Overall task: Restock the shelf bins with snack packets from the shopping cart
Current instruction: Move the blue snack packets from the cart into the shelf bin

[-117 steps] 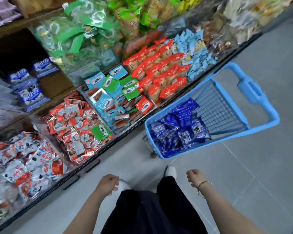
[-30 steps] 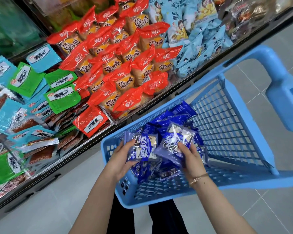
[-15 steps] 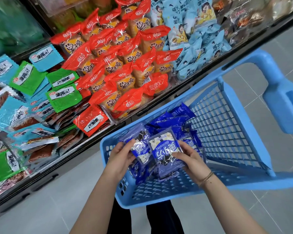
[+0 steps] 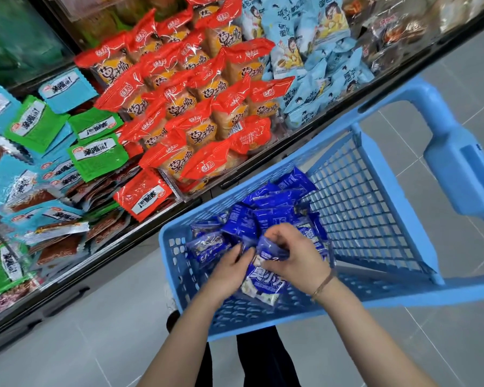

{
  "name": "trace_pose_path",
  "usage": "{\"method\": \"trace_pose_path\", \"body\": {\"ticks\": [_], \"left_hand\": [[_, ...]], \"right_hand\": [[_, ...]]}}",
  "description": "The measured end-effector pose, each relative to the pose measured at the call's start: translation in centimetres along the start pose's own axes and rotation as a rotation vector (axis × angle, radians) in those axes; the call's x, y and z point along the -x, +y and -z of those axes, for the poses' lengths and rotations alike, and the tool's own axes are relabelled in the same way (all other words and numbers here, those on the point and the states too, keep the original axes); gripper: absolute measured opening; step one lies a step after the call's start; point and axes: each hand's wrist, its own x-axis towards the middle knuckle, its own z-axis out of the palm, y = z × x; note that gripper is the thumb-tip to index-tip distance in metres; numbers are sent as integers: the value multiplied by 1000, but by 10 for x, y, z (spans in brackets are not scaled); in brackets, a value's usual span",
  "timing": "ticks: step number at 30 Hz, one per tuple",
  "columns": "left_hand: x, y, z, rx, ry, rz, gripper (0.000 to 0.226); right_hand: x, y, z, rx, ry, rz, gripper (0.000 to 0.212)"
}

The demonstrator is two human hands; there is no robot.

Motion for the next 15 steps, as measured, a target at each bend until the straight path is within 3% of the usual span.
{"method": "trace_pose_path", "body": {"ticks": [3, 5, 8, 10, 13, 15], "left_hand": [[3, -7, 3, 302, -93, 42, 92], [4, -15, 3, 240, -131, -2, 102], [3, -25, 4, 84, -97, -73, 52], [4, -28, 8, 94, -45, -60, 45], [5, -32, 20, 187, 49, 23, 44], [6, -37, 28, 292, 94, 30, 41]], "right_hand": [[2, -1, -10, -27, 33, 13, 53], [1, -2, -17, -63, 40, 9, 53], [-4, 1, -23, -178, 34, -5, 47], [-10, 11, -25, -336, 111, -100, 35], [-17, 44, -23, -522, 447, -486, 20], [-19, 73, -16, -579, 637, -803, 25]]}}
